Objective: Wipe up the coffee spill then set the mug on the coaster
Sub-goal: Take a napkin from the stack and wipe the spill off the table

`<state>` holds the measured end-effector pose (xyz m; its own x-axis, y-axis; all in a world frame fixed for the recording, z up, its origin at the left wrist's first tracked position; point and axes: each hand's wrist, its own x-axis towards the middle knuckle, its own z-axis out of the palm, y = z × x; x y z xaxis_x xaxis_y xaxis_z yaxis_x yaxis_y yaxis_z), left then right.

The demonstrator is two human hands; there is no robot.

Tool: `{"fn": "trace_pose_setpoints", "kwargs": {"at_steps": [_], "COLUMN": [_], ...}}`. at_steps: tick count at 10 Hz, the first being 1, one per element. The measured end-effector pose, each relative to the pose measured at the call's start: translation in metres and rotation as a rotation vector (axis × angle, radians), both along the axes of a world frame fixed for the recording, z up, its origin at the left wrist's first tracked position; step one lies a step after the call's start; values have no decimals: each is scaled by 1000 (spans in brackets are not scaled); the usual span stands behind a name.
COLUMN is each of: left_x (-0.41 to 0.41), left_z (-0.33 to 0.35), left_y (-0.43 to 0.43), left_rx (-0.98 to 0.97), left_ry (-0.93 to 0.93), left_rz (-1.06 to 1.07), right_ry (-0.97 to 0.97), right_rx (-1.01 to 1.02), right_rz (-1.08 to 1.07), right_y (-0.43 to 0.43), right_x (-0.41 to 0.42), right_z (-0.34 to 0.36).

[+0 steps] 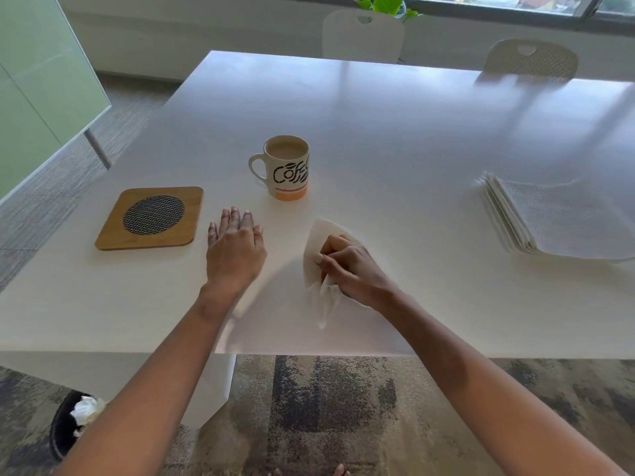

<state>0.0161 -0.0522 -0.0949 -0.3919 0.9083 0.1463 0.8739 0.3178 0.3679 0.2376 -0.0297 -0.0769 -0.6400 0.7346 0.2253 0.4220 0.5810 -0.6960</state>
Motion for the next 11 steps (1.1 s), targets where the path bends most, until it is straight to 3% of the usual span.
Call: {"fn": "trace_pose_setpoints", "kwargs": {"at_steps": [2, 3, 4, 6, 11], "left_x": [0, 0, 0, 0, 2], "left_z": [-1, -1, -1, -2, 0], "left_y": [1, 1, 0, 2, -1], "left_rx": [0, 5, 8, 4, -12], "left_ry": [18, 16, 15, 16, 52], "left_rz": [-4, -2, 4, 9, 1], "right_ry": [-283, -314, -400, -545, -431], "right_rx": [310, 347, 244, 135, 138], "right_rz": [1, -71, -175, -153, -213], "right_y": [-6, -10, -13, -10, 51], "right_x": [-1, 2, 7, 8, 8], "right_z": [-7, -7, -7, -9, -8]}}
